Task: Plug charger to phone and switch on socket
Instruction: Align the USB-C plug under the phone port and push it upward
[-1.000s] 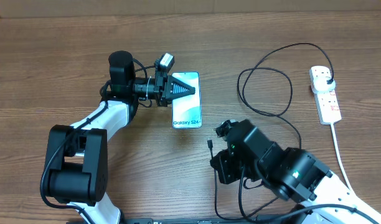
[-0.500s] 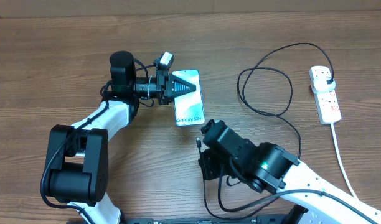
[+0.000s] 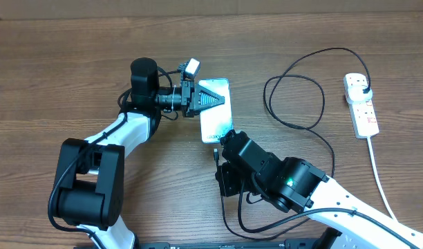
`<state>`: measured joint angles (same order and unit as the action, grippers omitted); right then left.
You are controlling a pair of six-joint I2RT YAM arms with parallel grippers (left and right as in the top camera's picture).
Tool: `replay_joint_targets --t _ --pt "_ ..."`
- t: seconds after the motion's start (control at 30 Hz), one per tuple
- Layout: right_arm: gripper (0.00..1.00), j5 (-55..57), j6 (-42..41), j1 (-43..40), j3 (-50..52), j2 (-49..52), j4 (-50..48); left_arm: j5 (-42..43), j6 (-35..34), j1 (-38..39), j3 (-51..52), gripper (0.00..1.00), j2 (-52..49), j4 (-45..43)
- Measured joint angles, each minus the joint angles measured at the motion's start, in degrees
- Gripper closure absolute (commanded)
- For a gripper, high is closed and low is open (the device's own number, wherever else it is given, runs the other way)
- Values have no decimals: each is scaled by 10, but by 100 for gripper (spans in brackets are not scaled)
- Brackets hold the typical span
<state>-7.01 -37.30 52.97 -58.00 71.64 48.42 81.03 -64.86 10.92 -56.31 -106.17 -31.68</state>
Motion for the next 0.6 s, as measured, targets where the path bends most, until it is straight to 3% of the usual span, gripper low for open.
replay_joint_targets --t 0.6 --pt "96 29 -2 0 0 0 -18 15 23 0 0 96 0 2"
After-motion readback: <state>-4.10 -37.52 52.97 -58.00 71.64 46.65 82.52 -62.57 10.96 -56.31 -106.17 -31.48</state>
